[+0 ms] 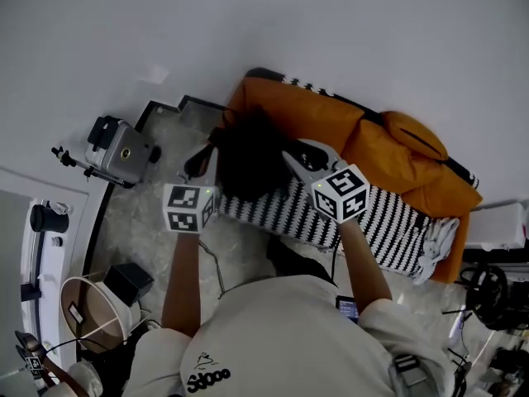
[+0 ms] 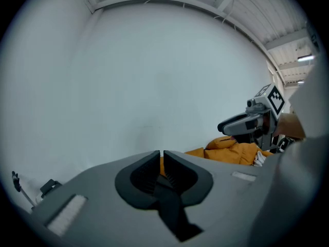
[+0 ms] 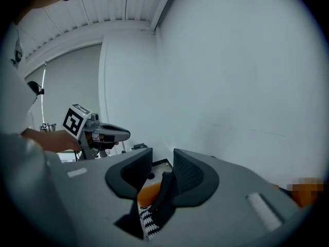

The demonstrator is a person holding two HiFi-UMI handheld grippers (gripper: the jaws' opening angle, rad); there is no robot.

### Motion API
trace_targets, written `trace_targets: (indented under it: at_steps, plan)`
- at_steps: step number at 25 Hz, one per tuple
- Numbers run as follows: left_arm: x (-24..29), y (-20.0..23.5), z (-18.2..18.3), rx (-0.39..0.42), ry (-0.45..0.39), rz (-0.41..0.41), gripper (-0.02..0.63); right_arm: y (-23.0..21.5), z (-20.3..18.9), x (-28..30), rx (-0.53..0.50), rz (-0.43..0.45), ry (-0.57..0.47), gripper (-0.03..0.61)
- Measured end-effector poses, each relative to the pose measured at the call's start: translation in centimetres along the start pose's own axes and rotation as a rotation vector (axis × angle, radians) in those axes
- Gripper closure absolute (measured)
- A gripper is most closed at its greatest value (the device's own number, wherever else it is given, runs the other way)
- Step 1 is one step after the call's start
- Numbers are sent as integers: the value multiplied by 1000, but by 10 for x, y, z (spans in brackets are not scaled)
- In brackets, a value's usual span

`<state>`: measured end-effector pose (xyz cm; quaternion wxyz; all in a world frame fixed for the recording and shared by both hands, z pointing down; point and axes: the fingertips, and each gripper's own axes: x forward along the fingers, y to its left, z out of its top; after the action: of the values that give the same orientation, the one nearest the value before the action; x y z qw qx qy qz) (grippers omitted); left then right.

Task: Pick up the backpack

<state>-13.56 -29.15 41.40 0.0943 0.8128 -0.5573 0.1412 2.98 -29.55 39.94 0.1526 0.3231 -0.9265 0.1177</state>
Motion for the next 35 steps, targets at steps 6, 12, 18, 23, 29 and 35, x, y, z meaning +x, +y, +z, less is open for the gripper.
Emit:
trace_targets:
  at_steps: [6,12,18,23,29,35]
  plan:
    - [40,23,-13,-12,65,8,549,-30,-7,42,37,19,36,440]
    - [80,44,-28,-41,101,15,537,-57,-31,82,43,41,101,408]
    - [128,63,-45,-63,158,28,532,-88,-55,123,68,78,164,382]
    - [171,73,-64,-74,191,30,514,-119,-81,153,76,106,215,367]
    - [213,88,-92,-105,234,41,494,-142,-116,186,95,130,282,353]
    - [246,98,-122,-112,281,54,485,-155,-147,217,124,191,340,336]
